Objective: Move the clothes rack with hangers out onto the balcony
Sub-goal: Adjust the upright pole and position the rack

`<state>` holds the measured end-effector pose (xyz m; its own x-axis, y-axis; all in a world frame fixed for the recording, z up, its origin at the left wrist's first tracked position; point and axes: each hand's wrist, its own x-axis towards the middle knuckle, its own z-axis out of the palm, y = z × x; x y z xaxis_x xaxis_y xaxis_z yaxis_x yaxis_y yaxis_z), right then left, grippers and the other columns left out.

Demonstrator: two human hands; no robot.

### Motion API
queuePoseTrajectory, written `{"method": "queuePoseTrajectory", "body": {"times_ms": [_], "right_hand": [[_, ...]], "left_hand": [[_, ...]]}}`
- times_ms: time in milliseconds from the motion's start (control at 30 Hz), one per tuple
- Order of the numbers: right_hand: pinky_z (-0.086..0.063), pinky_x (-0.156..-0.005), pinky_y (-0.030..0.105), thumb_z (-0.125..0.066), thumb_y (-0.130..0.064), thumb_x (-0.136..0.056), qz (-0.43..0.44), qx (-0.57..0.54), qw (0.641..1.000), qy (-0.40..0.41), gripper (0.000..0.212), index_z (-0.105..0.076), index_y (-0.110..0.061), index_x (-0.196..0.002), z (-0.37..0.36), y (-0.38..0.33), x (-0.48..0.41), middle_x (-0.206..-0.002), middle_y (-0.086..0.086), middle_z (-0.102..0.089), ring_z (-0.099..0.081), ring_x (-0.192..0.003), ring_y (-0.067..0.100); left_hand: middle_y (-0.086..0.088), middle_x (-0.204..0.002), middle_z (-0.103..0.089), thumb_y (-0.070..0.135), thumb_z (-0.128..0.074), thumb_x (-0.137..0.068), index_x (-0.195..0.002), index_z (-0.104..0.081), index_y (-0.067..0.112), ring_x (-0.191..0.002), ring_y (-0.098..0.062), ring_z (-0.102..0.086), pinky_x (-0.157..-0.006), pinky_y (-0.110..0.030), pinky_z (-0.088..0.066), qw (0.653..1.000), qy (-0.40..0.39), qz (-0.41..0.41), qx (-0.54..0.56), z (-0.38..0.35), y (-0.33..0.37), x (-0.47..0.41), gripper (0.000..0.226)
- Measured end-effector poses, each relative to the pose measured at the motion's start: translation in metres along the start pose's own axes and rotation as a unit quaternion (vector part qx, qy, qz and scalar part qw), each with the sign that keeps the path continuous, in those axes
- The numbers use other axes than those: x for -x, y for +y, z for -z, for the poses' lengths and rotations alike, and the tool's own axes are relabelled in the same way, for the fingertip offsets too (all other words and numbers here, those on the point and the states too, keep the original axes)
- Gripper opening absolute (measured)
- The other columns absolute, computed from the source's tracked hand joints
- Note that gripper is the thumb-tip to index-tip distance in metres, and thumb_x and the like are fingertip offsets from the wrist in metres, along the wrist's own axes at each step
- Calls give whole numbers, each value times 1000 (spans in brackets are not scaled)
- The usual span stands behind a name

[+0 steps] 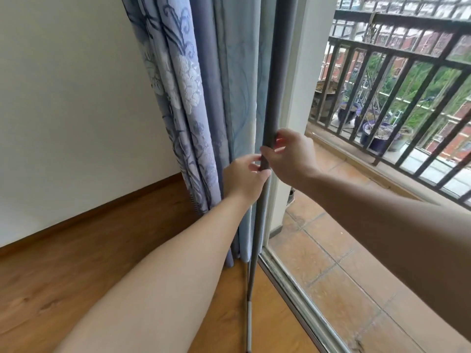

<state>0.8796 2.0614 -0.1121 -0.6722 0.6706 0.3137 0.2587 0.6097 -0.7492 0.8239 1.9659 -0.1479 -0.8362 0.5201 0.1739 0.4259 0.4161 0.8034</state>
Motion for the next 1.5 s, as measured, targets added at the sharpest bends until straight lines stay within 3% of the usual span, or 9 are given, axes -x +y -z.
{"method": "queuePoseTrajectory", "body": {"times_ms": [133, 267, 367, 500, 733, 1000, 1133, 1267, 1500], "right_hand": [[-55, -71, 35, -68, -26, -74, 10, 15, 1000, 5, 11, -65, -15, -76, 21, 8, 1, -77, -3, -68, -66, -74, 19], [-56, -73, 42, -69, -22, -75, 18, 8, 1000, 5, 13, -67, -11, -82, 36, 14, 0, -82, 2, -70, -67, -76, 21], [-56, -73, 42, -68, -23, -76, 27, 15, 999, 13, 15, -66, -10, -82, 44, 14, -7, -82, 3, -70, -66, -76, 22], [-55, -72, 43, -65, -27, -75, 43, 25, 998, 25, 18, -63, -10, -82, 59, 16, -12, -82, 4, -69, -65, -76, 24], [-55, -73, 42, -65, -29, -76, 58, 44, 997, 4, 20, -64, -11, -84, 81, 27, -6, -83, 5, -69, -66, -76, 24], [-55, -68, 41, -63, -27, -76, 64, 66, 996, -20, 17, -60, -10, -78, 67, 25, -3, -77, 6, -67, -63, -71, 25], [-55, -67, 42, -62, -29, -77, 72, 68, 994, -41, 18, -59, -11, -80, 63, 29, 0, -78, 5, -67, -63, -72, 24], [-55, -72, 42, -63, -29, -77, 70, 80, 993, -49, 20, -61, -10, -85, 76, 35, -4, -82, 5, -68, -64, -77, 25], [-54, -77, 42, -63, -25, -81, 74, 95, 992, -44, 22, -64, -7, -94, 98, 42, -6, -89, 7, -70, -64, -84, 24]], "left_hand": [[6, -69, -70, 29, -71, -77, -77, -71, 21, -69, -10, -63, -63, -19, -45, 1000, 0, -19, 4, -14, 16, 3, 9], [9, -66, -67, 27, -72, -76, -77, -71, 21, -65, -6, -58, -57, -11, -39, 999, 16, -31, 1, -25, 28, 4, 6], [6, -71, -70, 26, -70, -77, -79, -72, 20, -70, -11, -62, -64, -22, -46, 999, 25, -34, 7, -28, 39, 2, 7], [10, -65, -68, 30, -70, -75, -76, -72, 23, -66, -5, -60, -59, -14, -41, 999, 21, -45, 13, -30, 52, -1, 7], [14, -60, -66, 35, -73, -71, -74, -70, 28, -65, -2, -59, -56, -15, -37, 999, -7, -28, 17, -43, 62, 5, 8], [9, -57, -65, 31, -73, -72, -57, -60, 26, -64, -5, -57, -55, -11, -36, 999, -21, -25, -17, -36, 49, 7, 21], [10, -56, -65, 31, -73, -73, -61, -65, 25, -70, 9, -53, -54, -4, -36, 999, -26, -27, -16, -35, 44, 9, 15], [10, -51, -59, 32, -73, -72, -54, -57, 27, -55, -5, -51, -55, -14, -34, 999, -29, -36, -21, -45, 52, 6, 26], [10, -58, -64, 31, -72, -75, -71, -69, 25, -58, -4, -55, -56, -15, -37, 998, -47, -50, -5, -62, 67, 6, 9]]}}
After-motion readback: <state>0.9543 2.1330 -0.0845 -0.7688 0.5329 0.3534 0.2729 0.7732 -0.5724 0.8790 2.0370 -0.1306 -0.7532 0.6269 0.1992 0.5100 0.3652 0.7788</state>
